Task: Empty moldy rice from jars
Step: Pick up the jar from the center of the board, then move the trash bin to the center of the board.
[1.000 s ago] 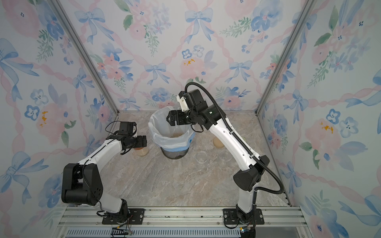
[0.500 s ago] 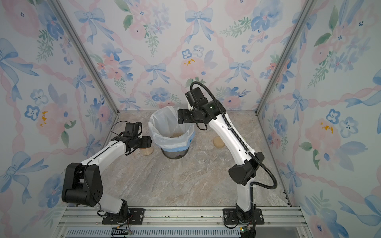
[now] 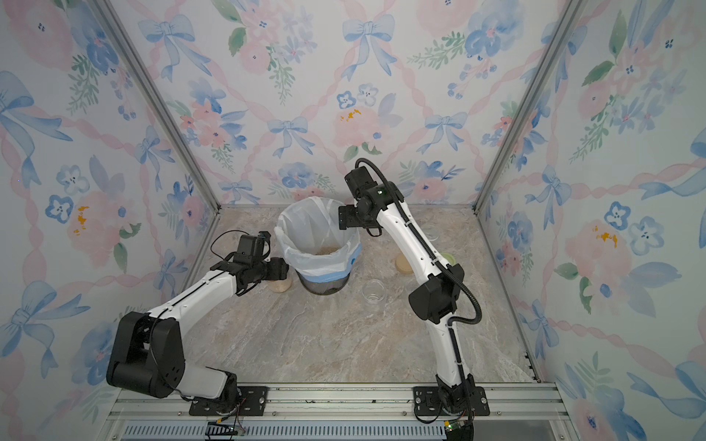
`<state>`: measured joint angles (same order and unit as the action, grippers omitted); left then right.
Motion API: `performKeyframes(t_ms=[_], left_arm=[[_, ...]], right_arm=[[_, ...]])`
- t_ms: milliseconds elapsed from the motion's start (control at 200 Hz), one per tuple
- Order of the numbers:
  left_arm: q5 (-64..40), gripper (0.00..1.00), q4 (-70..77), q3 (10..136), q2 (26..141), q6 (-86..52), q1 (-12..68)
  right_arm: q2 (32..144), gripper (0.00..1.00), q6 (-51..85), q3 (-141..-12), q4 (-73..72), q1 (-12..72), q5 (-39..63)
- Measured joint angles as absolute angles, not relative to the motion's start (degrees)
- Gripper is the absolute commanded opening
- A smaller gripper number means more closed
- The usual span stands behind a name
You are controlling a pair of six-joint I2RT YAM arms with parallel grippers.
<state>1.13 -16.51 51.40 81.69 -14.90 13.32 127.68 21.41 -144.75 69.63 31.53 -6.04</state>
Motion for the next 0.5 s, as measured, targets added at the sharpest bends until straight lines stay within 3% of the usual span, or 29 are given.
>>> performKeyframes(t_ms=[500], left_arm=[[0.6,0.78,-16.4,47.5,77.4,-21.0,23.4]], right_arm=[[133.2,0.97,20.3,-150.0,62.3,30.3,-5.7]])
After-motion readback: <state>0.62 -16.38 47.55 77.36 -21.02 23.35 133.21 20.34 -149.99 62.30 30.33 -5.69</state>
